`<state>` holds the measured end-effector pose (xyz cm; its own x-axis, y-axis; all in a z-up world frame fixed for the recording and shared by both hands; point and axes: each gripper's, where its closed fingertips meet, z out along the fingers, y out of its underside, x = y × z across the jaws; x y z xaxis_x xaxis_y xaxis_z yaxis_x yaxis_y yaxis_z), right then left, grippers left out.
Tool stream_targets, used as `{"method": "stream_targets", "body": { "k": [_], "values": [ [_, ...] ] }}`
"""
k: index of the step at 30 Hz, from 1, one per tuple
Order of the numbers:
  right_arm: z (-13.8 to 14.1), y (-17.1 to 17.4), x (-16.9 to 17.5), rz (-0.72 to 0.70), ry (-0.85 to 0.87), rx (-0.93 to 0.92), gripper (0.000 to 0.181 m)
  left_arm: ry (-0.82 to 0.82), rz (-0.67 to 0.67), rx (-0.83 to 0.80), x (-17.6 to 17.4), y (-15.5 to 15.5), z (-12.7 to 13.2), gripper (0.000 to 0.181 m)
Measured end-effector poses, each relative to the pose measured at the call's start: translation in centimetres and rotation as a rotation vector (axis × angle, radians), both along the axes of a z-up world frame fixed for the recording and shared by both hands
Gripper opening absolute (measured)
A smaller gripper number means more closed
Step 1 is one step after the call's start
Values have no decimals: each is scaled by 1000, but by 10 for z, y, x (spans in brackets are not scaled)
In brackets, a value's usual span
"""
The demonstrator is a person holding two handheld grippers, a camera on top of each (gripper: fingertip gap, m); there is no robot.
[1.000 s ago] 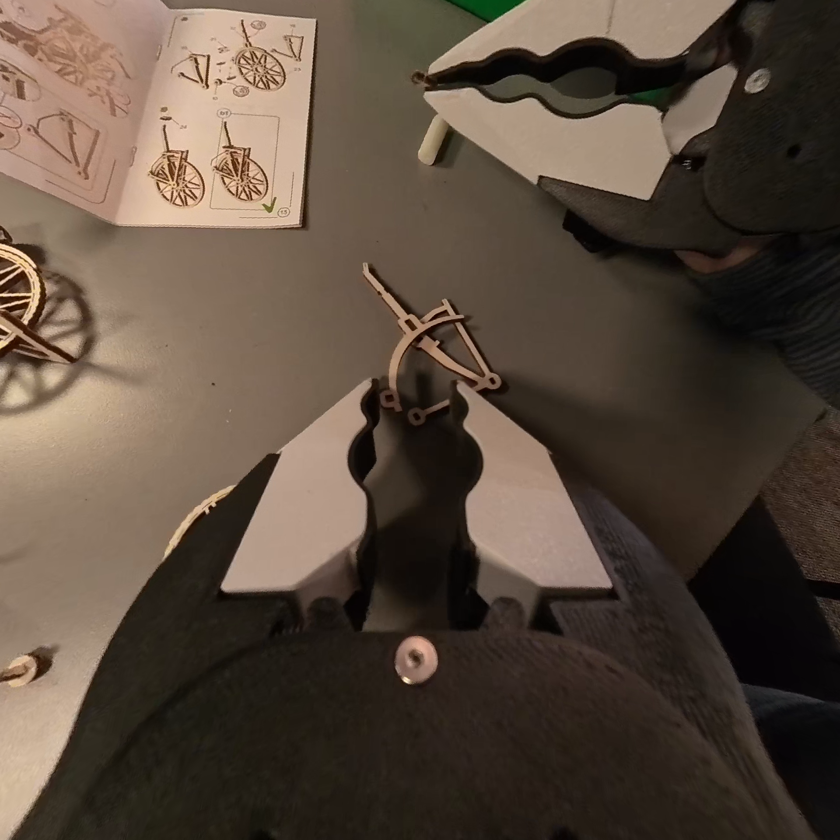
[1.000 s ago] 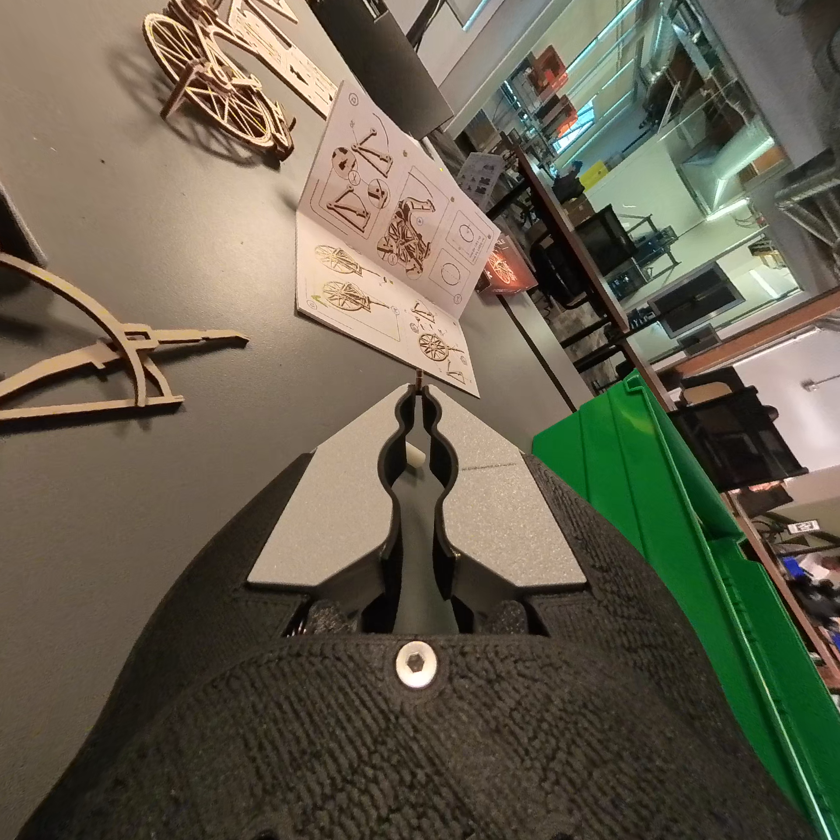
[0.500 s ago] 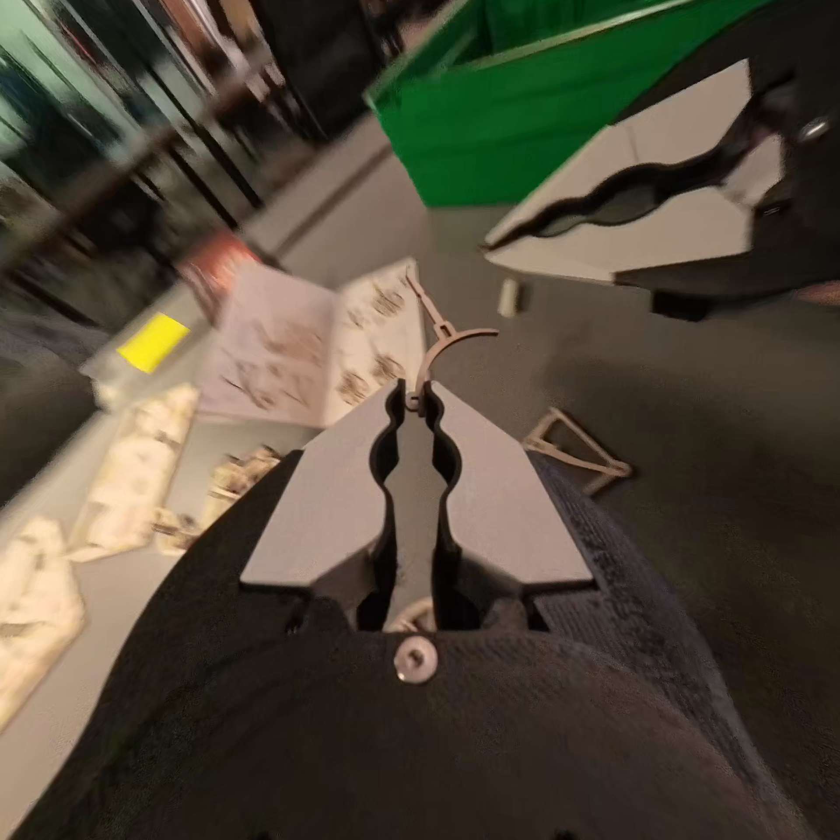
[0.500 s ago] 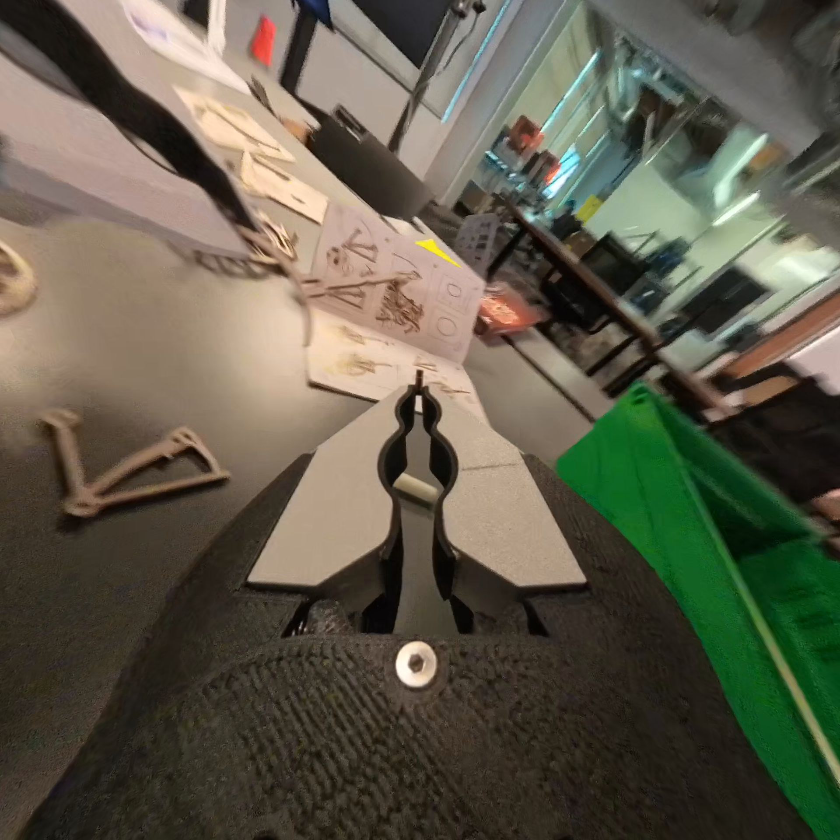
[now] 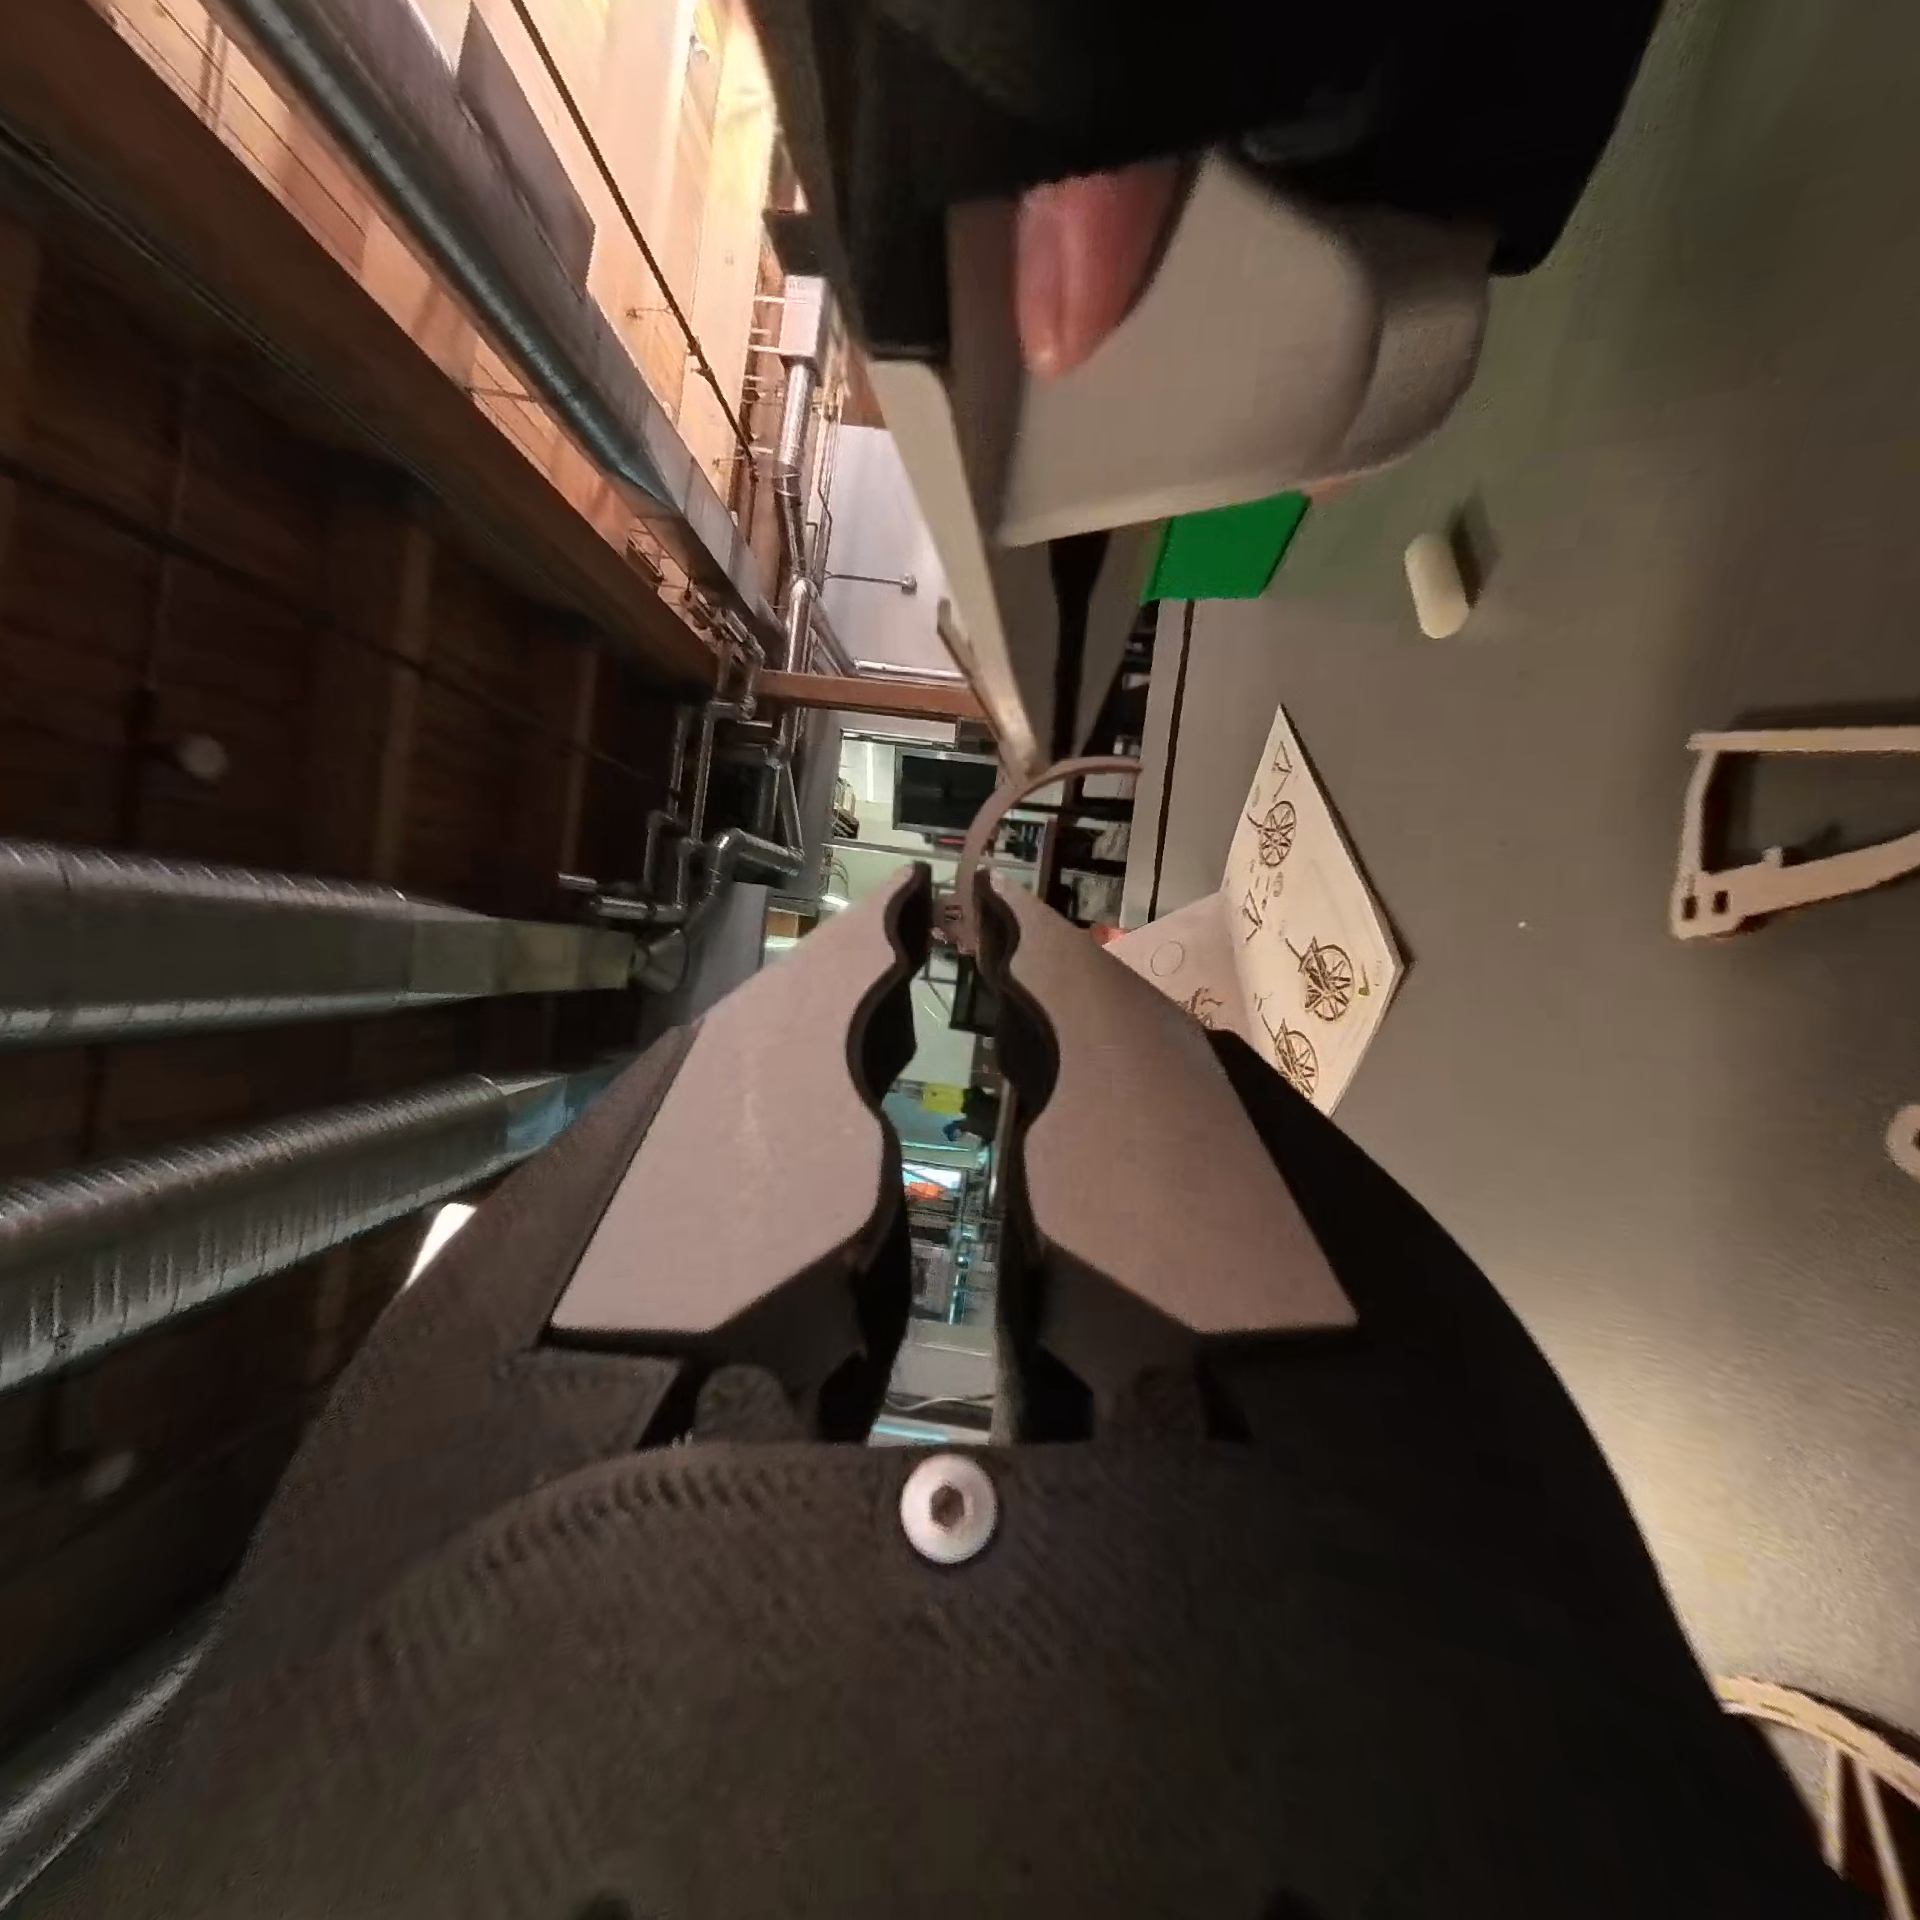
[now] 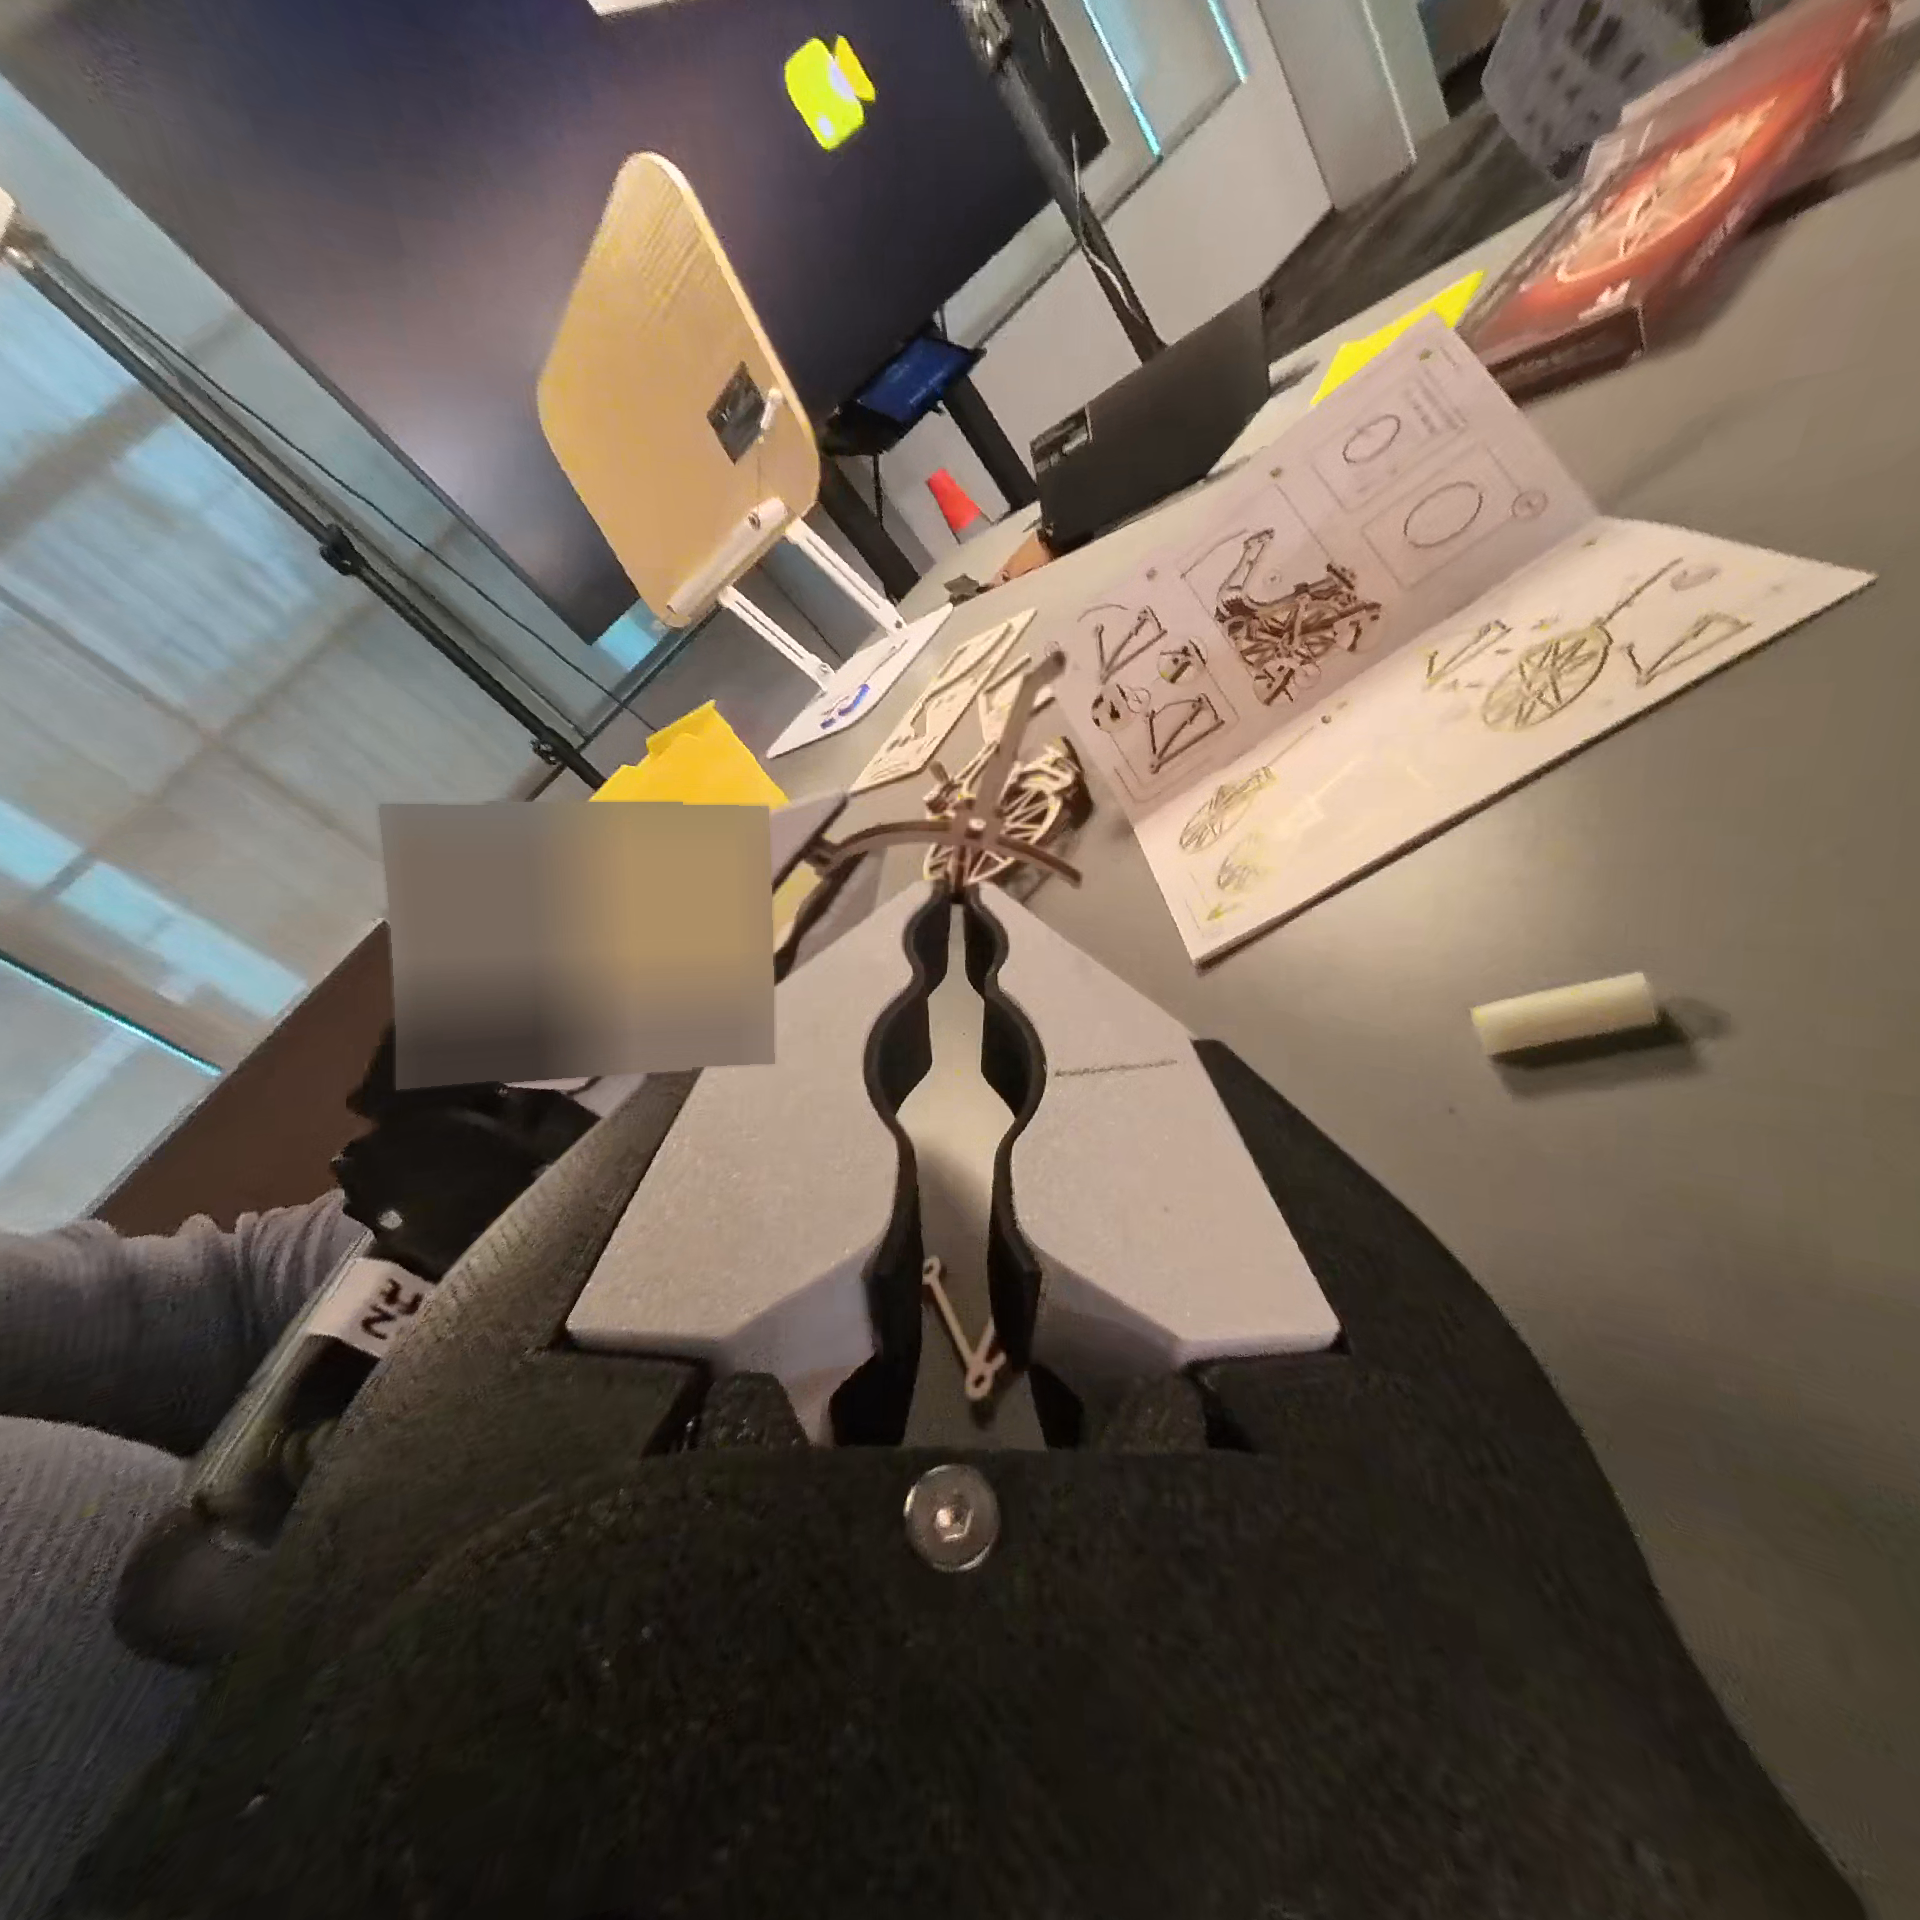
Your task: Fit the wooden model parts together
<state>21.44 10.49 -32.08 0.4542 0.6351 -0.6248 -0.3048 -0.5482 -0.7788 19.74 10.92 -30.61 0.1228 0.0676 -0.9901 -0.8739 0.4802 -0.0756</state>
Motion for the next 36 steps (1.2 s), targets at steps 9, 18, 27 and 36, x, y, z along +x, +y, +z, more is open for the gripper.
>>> {"method": "stream_targets", "body": {
  "k": [9, 18, 27, 36],
  "values": [
    [-1, -2, 1, 84, 87, -87, 0, 35, -40, 56, -2, -4, -4, 7],
    [-1, -7, 0, 169, 80, -131, 0, 60, -85, 95, 0, -9, -3, 7],
    [-3, -9, 1, 207, 70, -151, 0, 82, -132, 117, 0, -14, -4, 7],
    [-4, -10, 0, 226, 55, -157, 0, 99, -173, 126, 3, -20, -7, 7]
  ]
}}
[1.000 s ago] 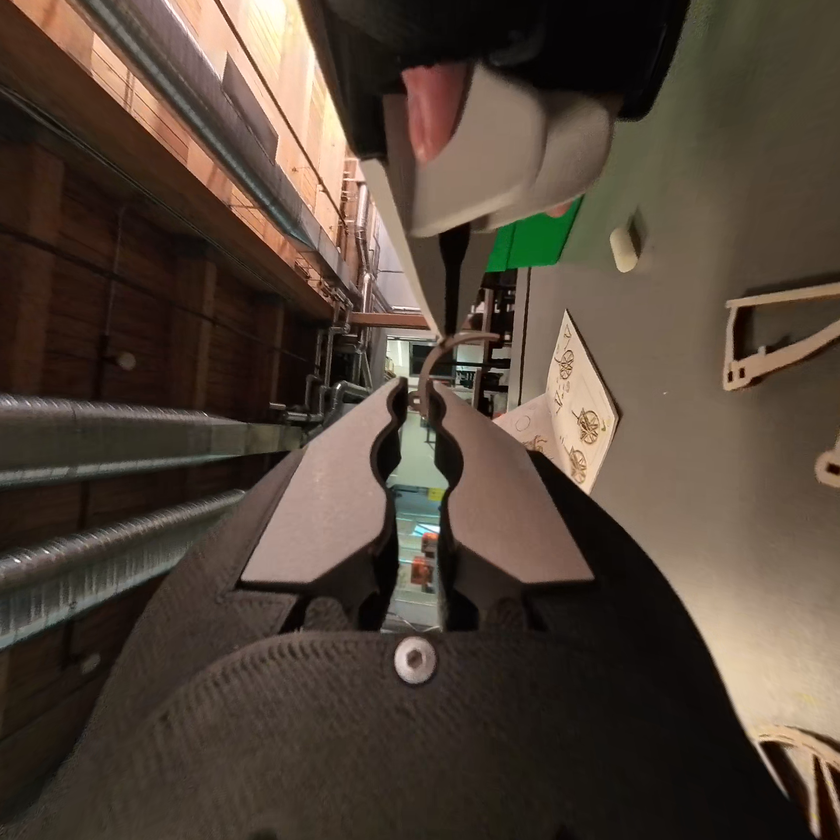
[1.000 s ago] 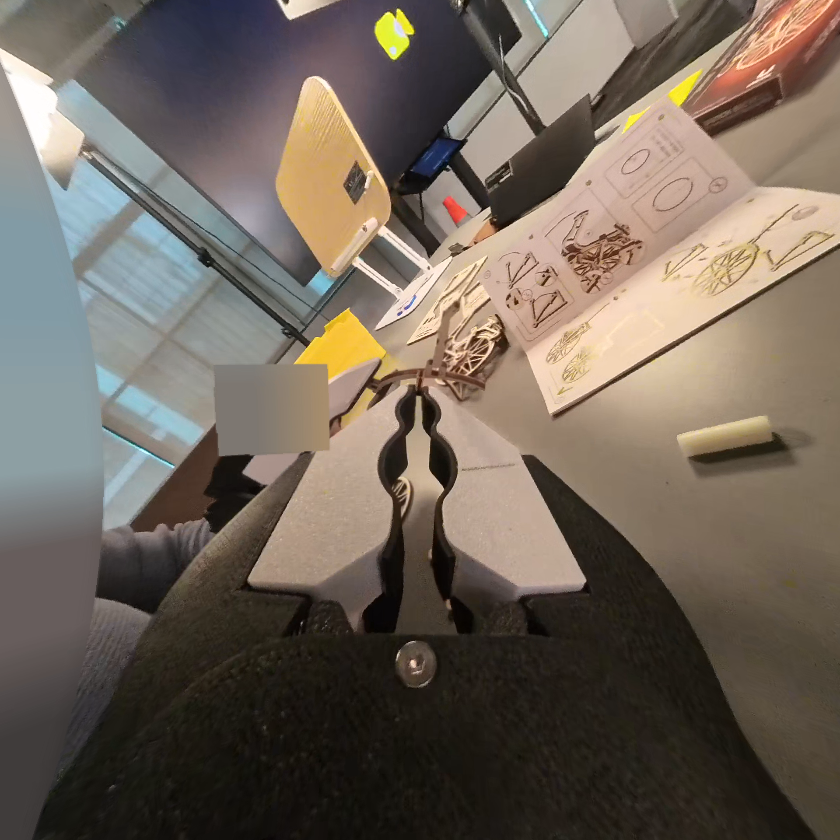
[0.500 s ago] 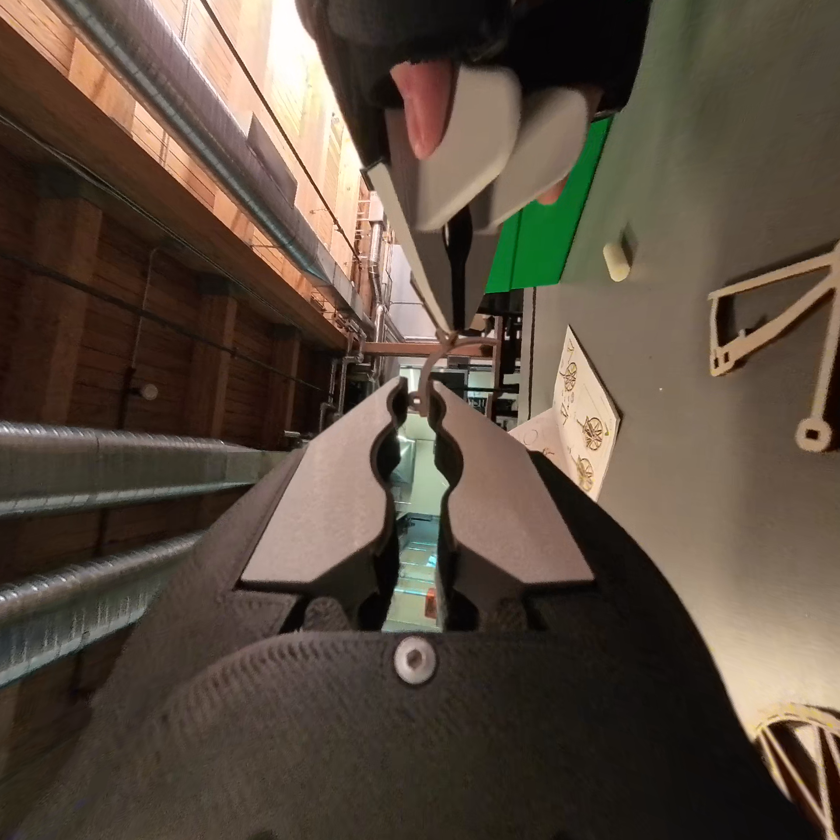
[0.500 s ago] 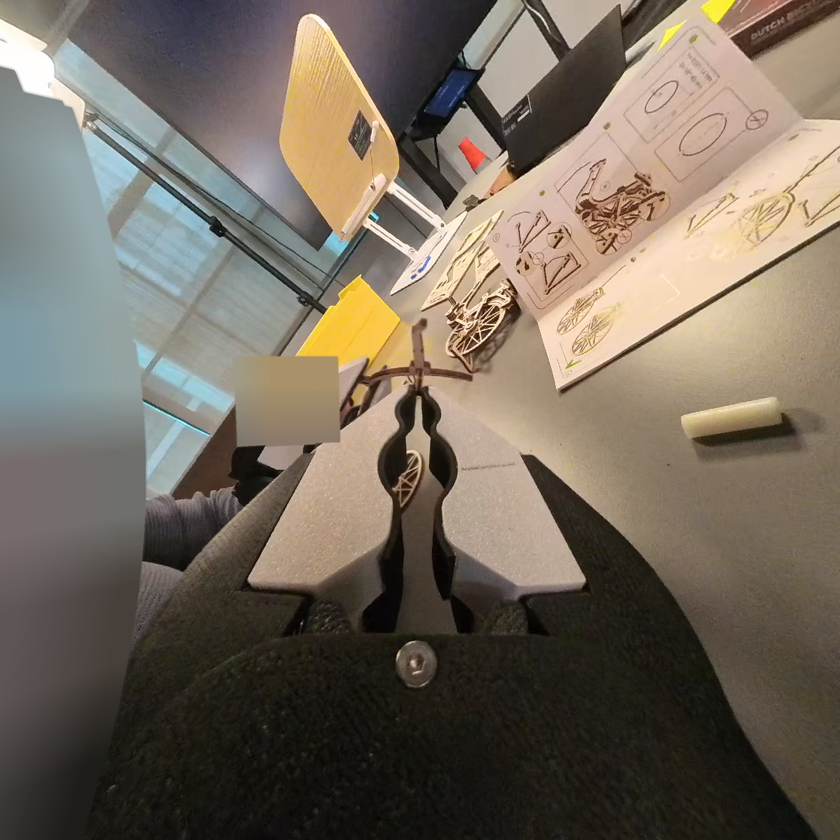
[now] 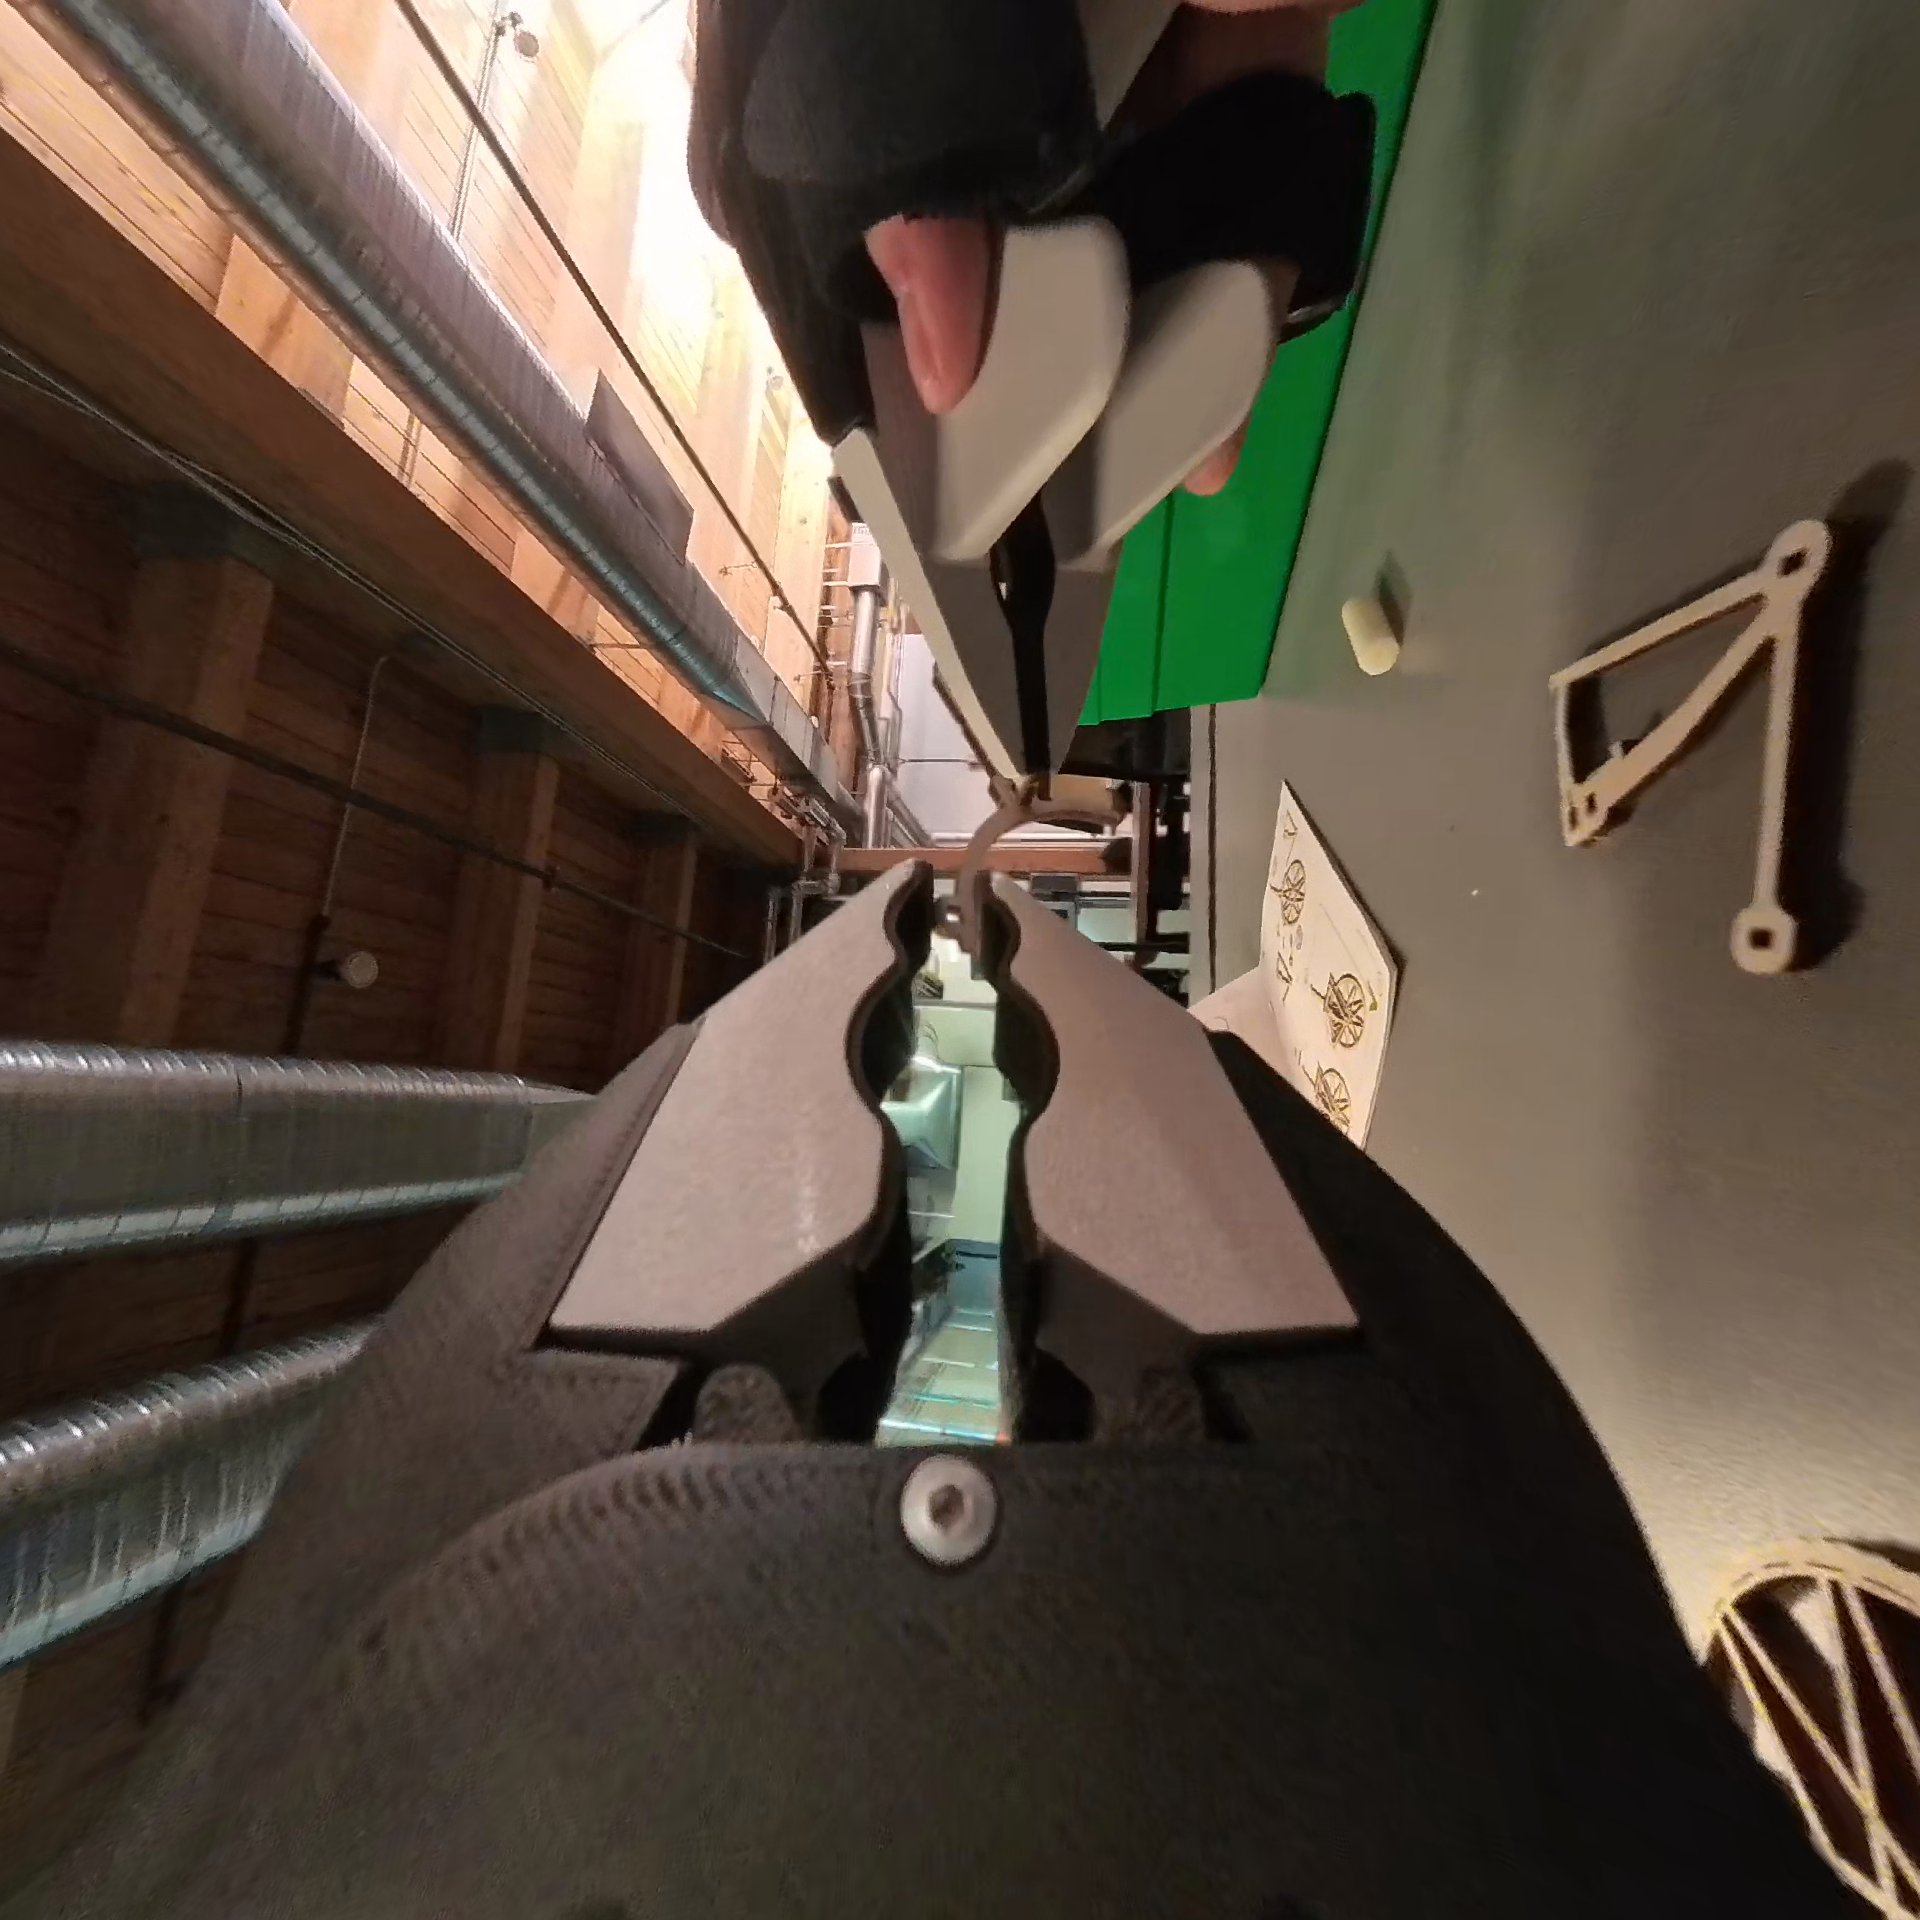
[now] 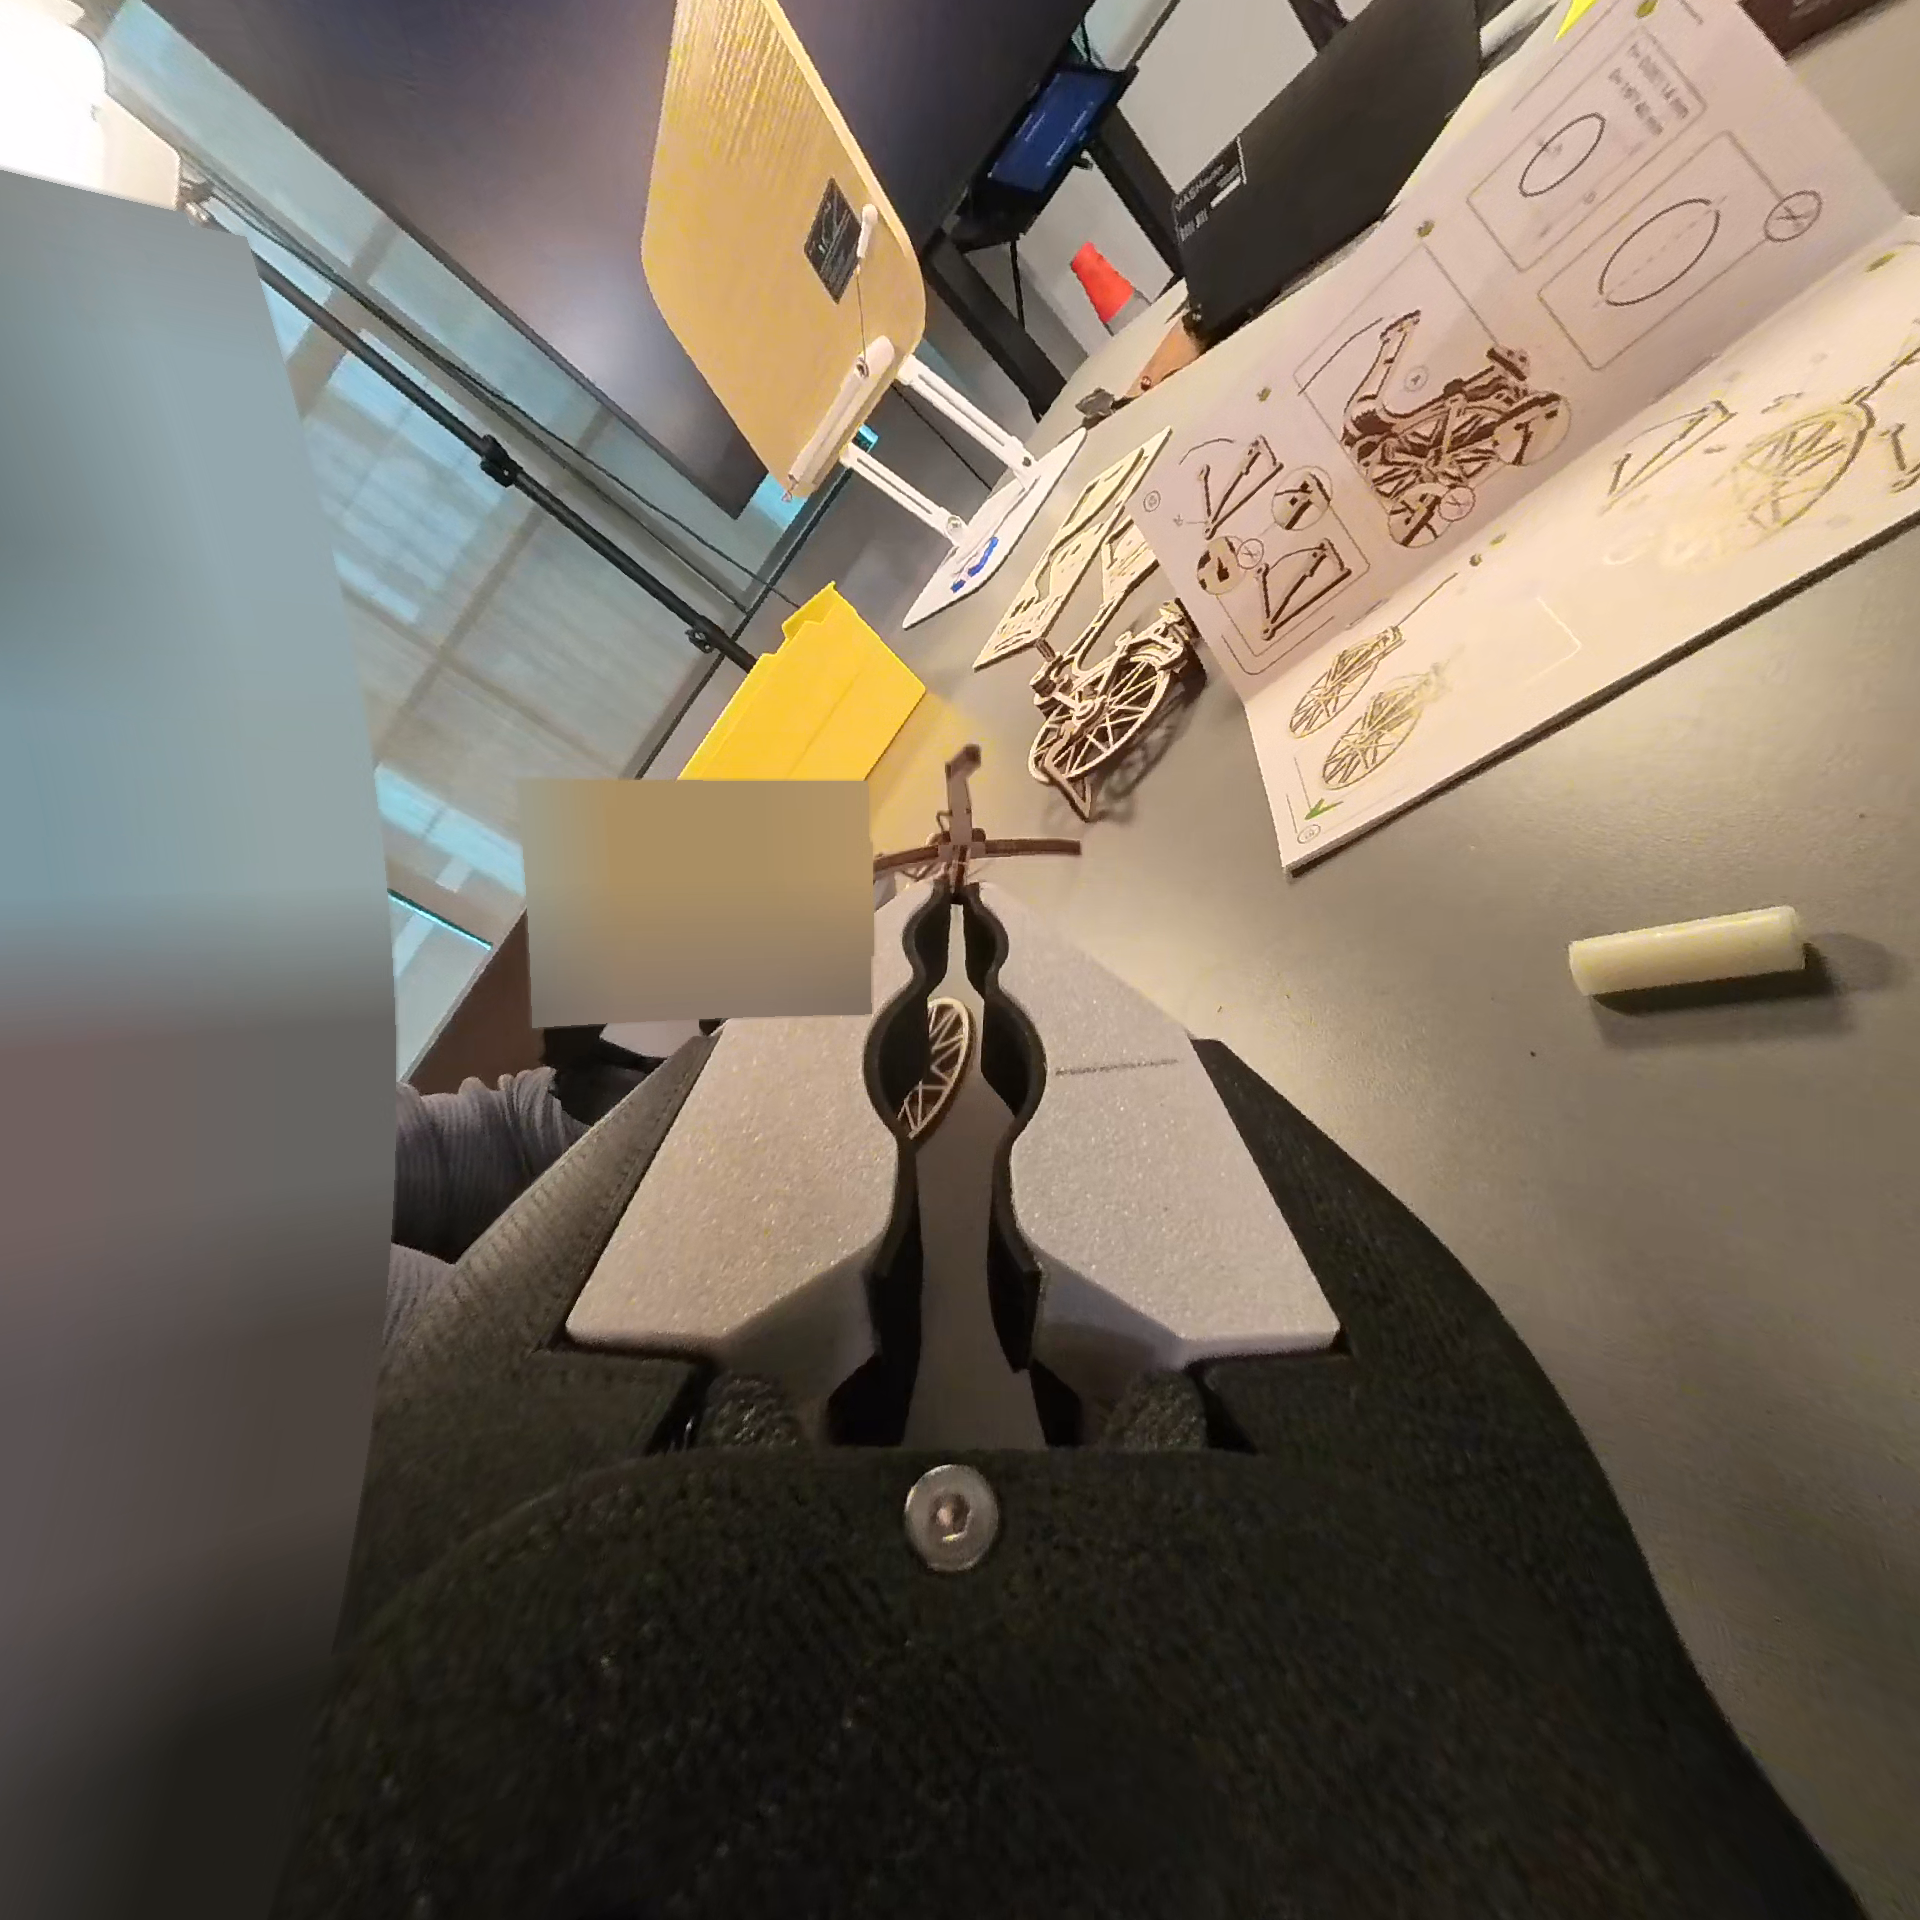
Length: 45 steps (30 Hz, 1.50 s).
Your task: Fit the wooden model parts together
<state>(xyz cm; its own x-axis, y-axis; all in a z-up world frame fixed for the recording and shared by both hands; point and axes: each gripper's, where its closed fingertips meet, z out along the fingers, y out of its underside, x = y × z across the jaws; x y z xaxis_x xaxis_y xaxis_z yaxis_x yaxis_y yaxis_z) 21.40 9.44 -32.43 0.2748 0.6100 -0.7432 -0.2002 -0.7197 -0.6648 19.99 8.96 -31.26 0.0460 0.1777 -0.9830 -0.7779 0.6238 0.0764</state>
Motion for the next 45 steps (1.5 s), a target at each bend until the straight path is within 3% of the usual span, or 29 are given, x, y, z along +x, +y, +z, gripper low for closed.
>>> {"method": "stream_targets", "body": {
  "k": [10, 17, 20, 24, 27, 31, 33, 39, 45],
  "values": [
    [3, -4, 0, 20, -3, 126, 0, 10, -67, -17, 2, -8, -1, 6],
    [7, -7, 2, 5, -37, 187, 0, -173, -38, -255, -3, -1, 3, 7],
    [-17, -1, 12, -41, -252, 156, 0, -301, 36, -527, -13, 13, -9, 7],
    [-42, -2, 22, 38, -593, 223, 0, -485, 74, -818, -26, 25, -17, 7],
    [-59, 3, 28, 98, -762, 303, 0, -550, 59, -930, -27, 26, -20, 7],
    [-76, 3, 28, 151, -841, 298, 0, -616, 34, -1017, -25, 22, -20, 7],
    [-81, 1, 26, 164, -853, 288, 2, -633, 32, -1040, -25, 21, -21, 7],
    [-78, -1, 23, 140, -801, 264, 48, -719, -31, -1129, -20, 16, -19, 7],
    [-33, 0, 20, 62, -559, 304, 50, -816, -150, -1187, -18, 11, -4, 7]
  ]
}}
